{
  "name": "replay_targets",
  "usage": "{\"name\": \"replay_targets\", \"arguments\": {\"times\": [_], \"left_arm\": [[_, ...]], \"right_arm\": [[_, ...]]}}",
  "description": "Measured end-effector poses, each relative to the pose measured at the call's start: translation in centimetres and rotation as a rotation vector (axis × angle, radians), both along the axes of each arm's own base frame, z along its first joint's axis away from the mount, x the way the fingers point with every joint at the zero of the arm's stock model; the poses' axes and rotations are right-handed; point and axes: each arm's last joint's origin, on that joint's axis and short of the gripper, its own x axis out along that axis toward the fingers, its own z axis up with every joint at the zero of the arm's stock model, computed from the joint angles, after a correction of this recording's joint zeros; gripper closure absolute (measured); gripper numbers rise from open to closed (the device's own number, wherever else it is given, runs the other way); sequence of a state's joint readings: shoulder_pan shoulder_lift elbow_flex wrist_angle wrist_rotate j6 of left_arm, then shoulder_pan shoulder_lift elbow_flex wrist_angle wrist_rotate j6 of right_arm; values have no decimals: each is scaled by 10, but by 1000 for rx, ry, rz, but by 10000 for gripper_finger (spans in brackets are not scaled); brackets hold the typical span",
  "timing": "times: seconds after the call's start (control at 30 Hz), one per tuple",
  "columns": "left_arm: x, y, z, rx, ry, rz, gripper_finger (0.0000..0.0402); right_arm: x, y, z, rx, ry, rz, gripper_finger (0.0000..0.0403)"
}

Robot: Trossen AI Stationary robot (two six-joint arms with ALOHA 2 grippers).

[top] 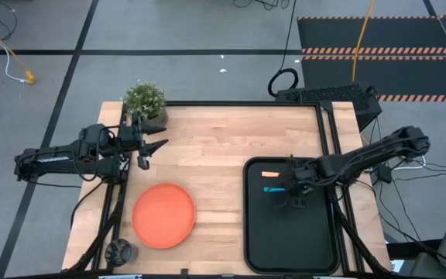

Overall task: Pick and place plate/cup/fork/spoon on tray
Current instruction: Put the orange plate to the bottom of blue spoon on the black table tray

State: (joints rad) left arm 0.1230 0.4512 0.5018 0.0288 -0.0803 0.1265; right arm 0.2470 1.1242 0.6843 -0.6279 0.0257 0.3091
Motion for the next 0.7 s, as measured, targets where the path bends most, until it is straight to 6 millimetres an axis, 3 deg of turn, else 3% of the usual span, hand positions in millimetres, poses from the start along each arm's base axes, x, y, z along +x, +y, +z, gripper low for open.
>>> {"name": "replay_targets", "arguments": {"times": [0.17, 0.27, 0.57, 0.7], "left_arm": [[0, 0, 0, 0, 0, 0, 215], [0, 0, 0, 0, 0, -1, 215], [0, 0, 3, 16, -23, 0, 215], [0, 0, 1, -23, -19, -6, 215]], "right_arm": [[26, -1, 31, -35, -285, -55, 291], [43, -3, 39, -26, -392, -61, 291], [115, -15, 30, 28, -315, -176, 291], [153, -11, 24, 95, -281, -62, 291]]}}
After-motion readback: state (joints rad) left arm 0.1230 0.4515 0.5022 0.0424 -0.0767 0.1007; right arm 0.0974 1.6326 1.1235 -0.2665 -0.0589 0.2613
